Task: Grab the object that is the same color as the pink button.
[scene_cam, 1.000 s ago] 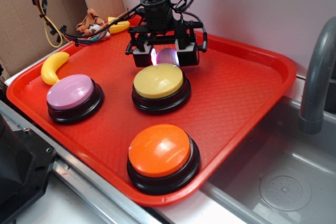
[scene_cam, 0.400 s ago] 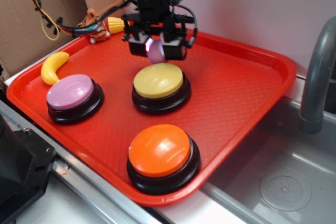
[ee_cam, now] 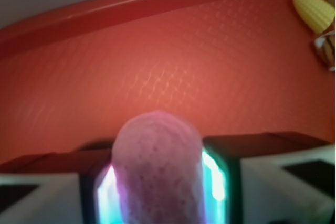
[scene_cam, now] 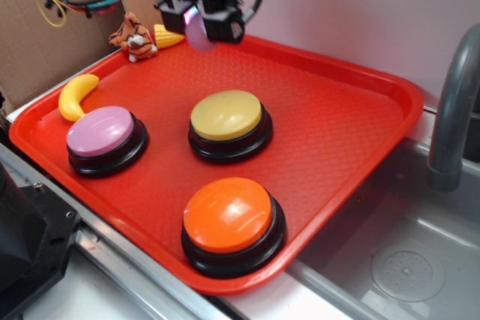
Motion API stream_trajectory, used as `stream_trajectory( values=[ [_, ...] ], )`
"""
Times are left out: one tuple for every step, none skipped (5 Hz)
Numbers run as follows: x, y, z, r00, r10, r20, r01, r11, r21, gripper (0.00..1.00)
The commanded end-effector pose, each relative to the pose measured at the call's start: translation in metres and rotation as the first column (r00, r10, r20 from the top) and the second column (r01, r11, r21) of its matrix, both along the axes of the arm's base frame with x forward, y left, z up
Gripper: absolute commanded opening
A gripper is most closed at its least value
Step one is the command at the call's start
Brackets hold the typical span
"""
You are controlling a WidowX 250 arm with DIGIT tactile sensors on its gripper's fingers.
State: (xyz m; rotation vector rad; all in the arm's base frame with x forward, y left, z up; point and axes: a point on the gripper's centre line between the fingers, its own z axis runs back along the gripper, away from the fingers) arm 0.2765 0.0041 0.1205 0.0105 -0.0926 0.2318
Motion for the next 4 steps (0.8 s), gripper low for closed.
stream_trajectory(
  values=[
    [-0.033,0.017,0.071,0.992,-0.082,0.098,0.086,0.995,-0.043,0.00],
    [-0.055,0.020,0.085,0.990,-0.071,0.120,0.079,0.995,-0.065,0.00],
    [-0.062,0.019,0.085,0.990,-0.062,0.130,0.074,0.993,-0.092,0.00],
    [-0.055,0.013,0.076,0.989,-0.066,0.129,0.080,0.991,-0.105,0.00]
  ],
)
